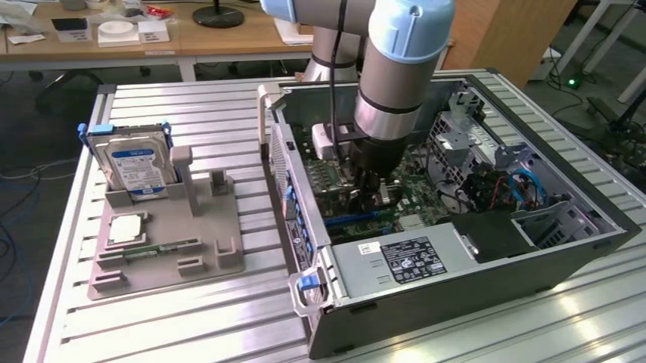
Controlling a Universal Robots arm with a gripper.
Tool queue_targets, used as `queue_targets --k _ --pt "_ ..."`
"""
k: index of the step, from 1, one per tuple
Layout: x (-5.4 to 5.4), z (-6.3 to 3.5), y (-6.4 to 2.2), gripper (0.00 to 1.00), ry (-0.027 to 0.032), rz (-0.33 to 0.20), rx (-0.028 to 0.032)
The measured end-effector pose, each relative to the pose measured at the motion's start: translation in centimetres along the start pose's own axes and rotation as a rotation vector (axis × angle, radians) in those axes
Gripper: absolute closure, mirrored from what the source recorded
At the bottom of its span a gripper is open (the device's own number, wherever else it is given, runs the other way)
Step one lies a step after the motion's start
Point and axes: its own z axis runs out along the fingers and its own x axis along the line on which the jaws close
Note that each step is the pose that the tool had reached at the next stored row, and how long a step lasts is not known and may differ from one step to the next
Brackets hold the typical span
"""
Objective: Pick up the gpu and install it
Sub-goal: 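Insert the gpu into the slot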
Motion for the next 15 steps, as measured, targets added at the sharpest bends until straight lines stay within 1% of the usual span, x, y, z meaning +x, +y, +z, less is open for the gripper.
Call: queue_targets --k 5,15 --pt "0.01 0.06 0.15 0.72 0.0002 0.000 -0.0002" --pt "0.04 0.63 0.18 0.72 0.0002 0.000 -0.0002"
